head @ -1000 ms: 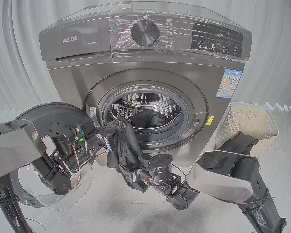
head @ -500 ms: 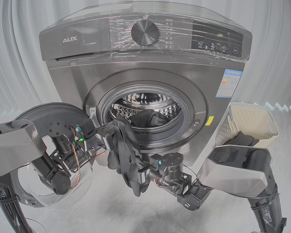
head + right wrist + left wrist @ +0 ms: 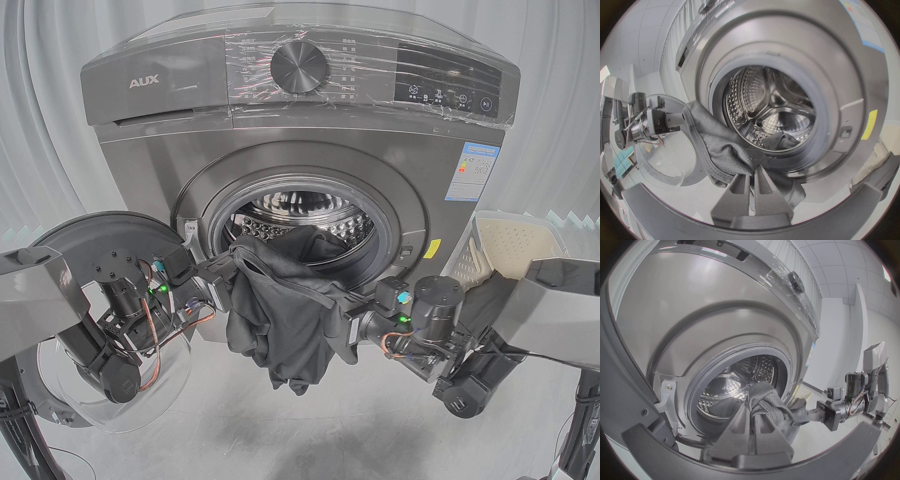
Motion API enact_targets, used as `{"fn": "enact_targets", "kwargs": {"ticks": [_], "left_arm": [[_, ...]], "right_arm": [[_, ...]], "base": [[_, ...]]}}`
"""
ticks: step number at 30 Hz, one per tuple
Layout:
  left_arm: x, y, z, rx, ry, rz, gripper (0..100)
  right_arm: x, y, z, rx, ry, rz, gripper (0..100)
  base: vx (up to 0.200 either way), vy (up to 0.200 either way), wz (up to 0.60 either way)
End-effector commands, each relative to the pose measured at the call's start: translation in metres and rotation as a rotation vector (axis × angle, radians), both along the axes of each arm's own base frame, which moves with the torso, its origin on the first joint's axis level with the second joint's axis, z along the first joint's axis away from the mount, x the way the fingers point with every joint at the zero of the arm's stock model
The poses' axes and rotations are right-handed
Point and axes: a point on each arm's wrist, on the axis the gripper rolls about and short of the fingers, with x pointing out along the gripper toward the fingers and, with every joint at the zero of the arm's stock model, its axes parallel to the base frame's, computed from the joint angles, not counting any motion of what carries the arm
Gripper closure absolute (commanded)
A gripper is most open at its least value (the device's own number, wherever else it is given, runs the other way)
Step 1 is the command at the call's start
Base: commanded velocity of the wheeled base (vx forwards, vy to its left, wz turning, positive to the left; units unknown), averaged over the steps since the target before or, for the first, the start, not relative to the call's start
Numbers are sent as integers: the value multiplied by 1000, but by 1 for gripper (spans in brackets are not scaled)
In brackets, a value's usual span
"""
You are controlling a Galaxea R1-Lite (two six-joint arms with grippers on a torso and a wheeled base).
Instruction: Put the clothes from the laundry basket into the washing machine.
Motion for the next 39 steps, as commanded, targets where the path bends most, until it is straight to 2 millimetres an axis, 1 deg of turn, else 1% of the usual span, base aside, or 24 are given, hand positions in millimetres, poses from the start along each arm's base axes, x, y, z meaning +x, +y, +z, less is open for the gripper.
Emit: {"fn": "enact_targets", "kwargs": {"ticks": [1,3,4,5,8,11,12,13,16,18,22,23,24,33,36,39], "left_arm": [[-17,9,13,-2,-19,-31,100],[-17,9,13,-2,-19,-31,100],[-27,13,21,-1,-35,-55,100],[-35,15,26,1,-44,-81,100],[-46,18,32,2,-59,-111,100],[-52,20,34,3,-61,-121,100],[-52,20,34,3,-61,-121,100],[-55,21,31,14,-49,-127,100],[-58,22,26,34,-40,-131,100],[-62,24,27,41,-46,-134,100],[-64,24,28,43,-47,-143,100],[-62,23,29,42,-56,-143,100],[-62,23,29,42,-56,-143,100],[-57,23,39,26,-102,-125,100],[-56,22,41,25,-108,-123,100],[-54,22,39,28,-103,-121,100]], "right_arm": [[-25,-28,35,48,-60,-21,100],[-25,-28,35,48,-60,-21,100],[-36,-38,42,53,-63,-24,100],[-43,-43,54,73,-88,-24,100],[-52,-50,73,113,-129,-38,100],[-62,-58,85,140,-156,-42,100],[-62,-58,85,140,-156,-42,100],[-67,-61,88,167,-150,-38,100],[-73,-66,81,209,-100,-31,100],[-74,-68,83,250,-108,-27,100],[-69,-70,91,276,-161,-28,100],[-62,-70,100,293,-200,-38,100],[-60,-69,103,302,-210,-35,100],[-60,-68,104,306,-219,-43,100],[-59,-68,107,314,-227,-46,100],[-60,-68,104,308,-218,-47,100]], "base": [[0,0,0],[0,0,0],[0,0,0],[0,0,0],[0,0,0],[0,0,0],[0,0,0],[0,0,0],[0,0,0],[0,0,0],[0,0,0],[0,0,0],[0,0,0],[0,0,0],[0,0,0],[0,0,0]]}}
